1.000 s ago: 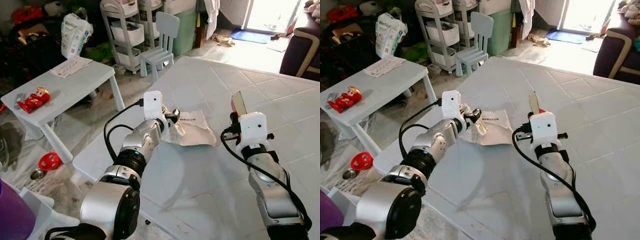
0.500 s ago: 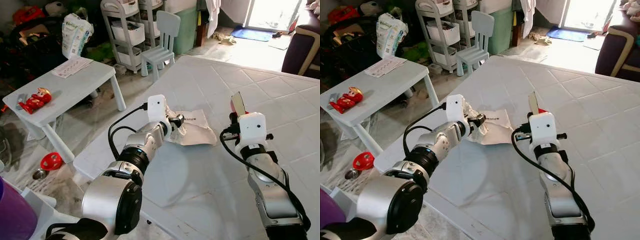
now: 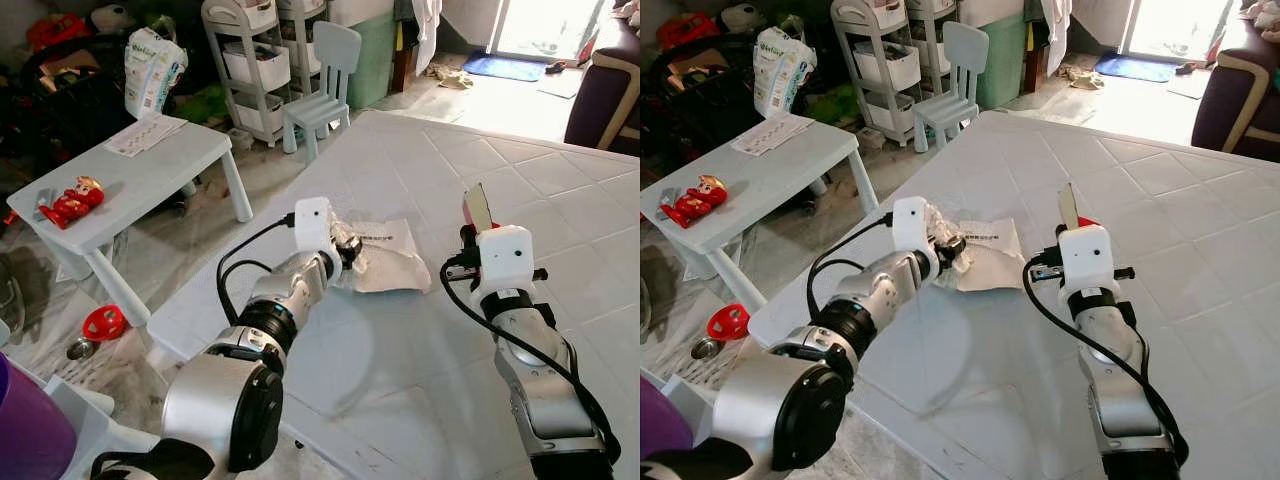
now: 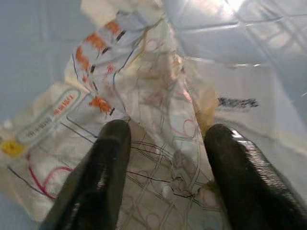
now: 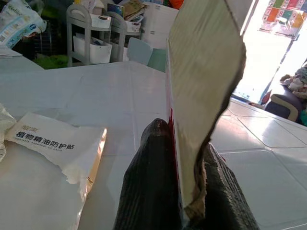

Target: Picking trash to rubbish bin

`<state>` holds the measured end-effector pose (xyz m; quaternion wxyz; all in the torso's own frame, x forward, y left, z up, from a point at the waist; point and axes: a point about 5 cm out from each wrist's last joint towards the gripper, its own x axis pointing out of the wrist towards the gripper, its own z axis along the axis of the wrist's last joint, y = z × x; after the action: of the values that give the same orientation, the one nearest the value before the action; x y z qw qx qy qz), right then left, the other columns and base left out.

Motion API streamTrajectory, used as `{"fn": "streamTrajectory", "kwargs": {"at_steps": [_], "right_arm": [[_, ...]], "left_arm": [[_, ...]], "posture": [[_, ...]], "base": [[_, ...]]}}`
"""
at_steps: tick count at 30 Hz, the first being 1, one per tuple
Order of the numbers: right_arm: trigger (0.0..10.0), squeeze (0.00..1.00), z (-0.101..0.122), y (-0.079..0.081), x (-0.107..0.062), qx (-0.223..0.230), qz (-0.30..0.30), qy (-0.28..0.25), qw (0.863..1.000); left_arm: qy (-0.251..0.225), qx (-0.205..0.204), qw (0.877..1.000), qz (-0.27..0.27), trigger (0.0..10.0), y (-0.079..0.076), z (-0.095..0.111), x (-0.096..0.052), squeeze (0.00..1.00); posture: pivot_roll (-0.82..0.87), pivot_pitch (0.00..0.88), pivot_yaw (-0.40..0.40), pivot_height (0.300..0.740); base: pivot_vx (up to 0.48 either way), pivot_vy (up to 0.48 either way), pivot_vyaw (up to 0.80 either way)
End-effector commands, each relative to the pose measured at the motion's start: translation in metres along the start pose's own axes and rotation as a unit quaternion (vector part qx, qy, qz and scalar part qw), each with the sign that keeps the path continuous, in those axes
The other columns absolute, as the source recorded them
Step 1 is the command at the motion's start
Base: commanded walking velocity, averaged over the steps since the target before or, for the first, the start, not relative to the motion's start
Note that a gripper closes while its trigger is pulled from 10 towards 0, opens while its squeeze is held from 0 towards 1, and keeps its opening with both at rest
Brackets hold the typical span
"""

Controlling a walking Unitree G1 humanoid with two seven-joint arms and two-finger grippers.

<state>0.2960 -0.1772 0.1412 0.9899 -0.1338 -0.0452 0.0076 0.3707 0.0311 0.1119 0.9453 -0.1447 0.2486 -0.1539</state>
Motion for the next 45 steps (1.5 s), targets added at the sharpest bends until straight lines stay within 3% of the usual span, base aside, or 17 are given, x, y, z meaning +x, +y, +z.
{"fn": "streamTrajectory", "kwargs": {"at_steps": [1, 10, 22, 24, 26, 30, 34, 37, 41, 45], "right_arm": [[10.0, 0.00, 0.005, 0.000, 0.002, 0.001, 0.002, -0.006, 1.000], [10.0, 0.00, 0.006, -0.002, 0.004, -0.001, 0.003, -0.008, 1.000], [10.0, 0.00, 0.009, -0.001, 0.008, -0.002, 0.010, -0.014, 1.000], [10.0, 0.00, 0.009, -0.001, 0.009, -0.002, 0.013, -0.014, 1.000], [10.0, 0.00, 0.009, -0.001, 0.009, -0.002, 0.013, -0.013, 1.000], [10.0, 0.00, 0.011, 0.002, 0.013, -0.002, 0.021, -0.018, 1.000], [10.0, 0.00, 0.011, 0.002, 0.015, -0.001, 0.021, -0.020, 1.000], [10.0, 0.00, 0.012, 0.003, 0.016, -0.001, 0.023, -0.022, 1.000], [10.0, 0.00, 0.012, 0.003, 0.018, -0.001, 0.024, -0.023, 0.999], [10.0, 0.00, 0.014, 0.003, 0.020, -0.001, 0.023, -0.026, 0.999]], "left_arm": [[0.016, -0.008, 1.000, 0.005, 0.0, 0.003, -0.013, 0.000, 0.00], [0.002, -0.011, 1.000, 0.014, 0.0, 0.008, -0.011, -0.001, 0.00], [-0.073, -0.008, 0.997, 0.030, 0.0, 0.038, 0.000, -0.009, 0.00], [-0.093, -0.037, 0.995, 0.020, 0.0, 0.046, 0.000, -0.012, 0.00], [-0.095, -0.042, 0.994, 0.019, 0.0, 0.047, 0.000, -0.013, 0.00], [-0.161, -0.040, 0.986, -0.001, 0.0, 0.055, 0.012, -0.022, 0.00], [-0.225, 0.001, 0.974, -0.031, 0.0, 0.055, 0.023, -0.036, 0.00], [-0.273, 0.054, 0.957, -0.087, 0.0, 0.046, 0.027, -0.050, 0.00], [-0.292, 0.078, 0.945, -0.128, 0.0, 0.036, 0.025, -0.059, 0.00], [-0.329, 0.100, 0.934, -0.095, 0.0, 0.038, 0.034, -0.071, 0.00]], "posture": [[-0.08, 0.000, 0.074, 0.740], [-0.08, 0.000, 0.066, 0.740], [-0.08, 0.000, 0.051, 0.740], [-0.06, 0.000, 0.035, 0.740], [-0.06, 0.000, 0.035, 0.740], [-0.06, 0.000, 0.028, 0.740], [-0.05, 0.000, 0.026, 0.740], [-0.04, 0.000, 0.023, 0.740], [-0.04, 0.000, 0.017, 0.740], [-0.04, 0.000, 0.013, 0.740]], "base": [[0.000, 0.000, 0.00], [0.000, 0.000, 0.00], [0.000, 0.000, 0.00], [0.000, 0.000, 0.00], [0.000, 0.000, 0.00], [0.000, 0.000, 0.00], [0.000, 0.000, 0.00], [0.000, 0.000, 0.00], [0.000, 0.000, 0.00], [0.000, 0.000, 0.00]]}}
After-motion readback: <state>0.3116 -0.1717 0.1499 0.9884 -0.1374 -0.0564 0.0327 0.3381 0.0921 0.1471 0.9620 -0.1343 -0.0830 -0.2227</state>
